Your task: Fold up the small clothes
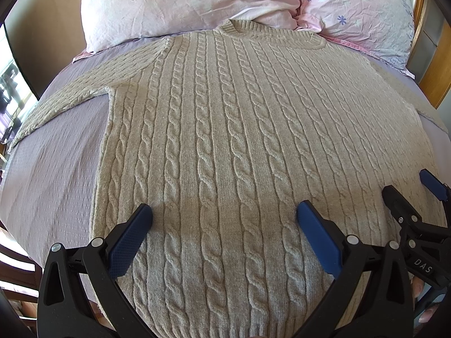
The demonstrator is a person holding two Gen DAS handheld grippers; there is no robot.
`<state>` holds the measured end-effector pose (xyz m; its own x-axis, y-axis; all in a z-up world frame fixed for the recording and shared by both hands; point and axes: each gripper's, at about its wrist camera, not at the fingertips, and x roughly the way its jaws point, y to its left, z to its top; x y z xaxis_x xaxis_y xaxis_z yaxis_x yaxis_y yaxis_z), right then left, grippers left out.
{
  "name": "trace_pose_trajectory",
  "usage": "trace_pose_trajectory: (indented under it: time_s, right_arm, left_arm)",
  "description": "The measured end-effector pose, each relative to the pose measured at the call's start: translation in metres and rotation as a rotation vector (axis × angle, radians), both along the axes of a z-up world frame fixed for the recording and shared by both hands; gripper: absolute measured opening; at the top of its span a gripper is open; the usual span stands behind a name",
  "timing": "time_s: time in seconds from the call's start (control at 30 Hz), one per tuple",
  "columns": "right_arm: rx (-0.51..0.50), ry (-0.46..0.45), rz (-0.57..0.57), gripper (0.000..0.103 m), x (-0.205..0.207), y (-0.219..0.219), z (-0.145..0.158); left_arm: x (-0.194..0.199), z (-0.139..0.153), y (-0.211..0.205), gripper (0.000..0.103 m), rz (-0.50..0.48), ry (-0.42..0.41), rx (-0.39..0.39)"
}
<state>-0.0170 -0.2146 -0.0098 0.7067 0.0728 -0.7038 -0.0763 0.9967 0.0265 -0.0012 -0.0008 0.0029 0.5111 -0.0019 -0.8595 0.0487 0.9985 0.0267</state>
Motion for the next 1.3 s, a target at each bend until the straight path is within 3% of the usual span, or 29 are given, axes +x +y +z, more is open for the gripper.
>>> trace_pose_trajectory:
  time_s: [0.07, 0.1, 0.2, 0.3, 0.33, 0.4, 0.47, 0.6, 0.7, 0.87, 0.93, 1.03, 1.13, 1.3]
  right_arm:
    - [0.107, -0.025, 0.041, 0.101, 0.001, -0.023, 0.009]
    - [0.169, -0.070, 0.006, 0.101, 0.001, -0.046, 0.021]
    - [0.272, -0.195, -0.251, 0.101, -0.002, -0.135, 0.048]
    - [0.509, -0.230, -0.543, 0.099, -0.004, -0.250, 0.051]
    - [0.594, -0.235, -0.614, 0.095, -0.004, -0.285, 0.047]
    - [0.720, -0.206, -0.731, 0.071, 0.001, -0.344, 0.036]
    - [0.820, -0.184, -0.780, 0.060, 0.012, -0.386, 0.023]
    - [0.825, -0.117, -0.928, 0.045, 0.036, -0.442, 0.008]
    - [0.869, -0.075, -1.007, 0.045, 0.044, -0.470, -0.009]
    - [0.898, -0.095, -1.062, 0.029, 0.055, -0.489, -0.022]
    - [0.900, -0.079, -1.082, 0.007, 0.064, -0.493, -0.027]
    - [0.832, -0.162, -1.051, 0.007, 0.065, -0.479, -0.006]
    - [0.631, -0.292, -0.861, 0.007, 0.077, -0.421, 0.052]
    - [0.532, -0.366, -0.330, 0.007, 0.100, -0.248, 0.126]
  left_arm:
    - [-0.001, 0.001, 0.000, 0.102, -0.005, -0.013, 0.000]
    - [-0.002, 0.001, 0.000, 0.102, -0.007, -0.023, 0.001]
    - [-0.005, 0.002, -0.001, 0.102, -0.016, -0.056, 0.004]
    - [-0.005, 0.004, -0.001, 0.102, -0.060, -0.090, -0.017]
    - [-0.004, 0.005, 0.001, 0.102, -0.078, -0.100, -0.045]
    - [0.001, 0.011, 0.011, 0.102, -0.093, -0.135, -0.133]
    - [0.006, 0.018, 0.025, 0.102, -0.094, -0.184, -0.224]
    - [0.020, 0.036, 0.064, 0.102, -0.095, -0.309, -0.418]
    - [0.035, 0.048, 0.093, 0.102, -0.017, -0.353, -0.372]
    - [0.052, 0.055, 0.153, 0.102, 0.143, -0.362, -0.291]
    - [0.055, 0.058, 0.179, 0.102, 0.213, -0.388, -0.270]
    - [0.051, 0.059, 0.216, 0.102, 0.319, -0.408, -0.239]
    - [0.043, 0.054, 0.253, 0.102, 0.436, -0.437, -0.275]
    - [0.033, 0.040, 0.307, 0.102, 0.622, -0.459, -0.475]
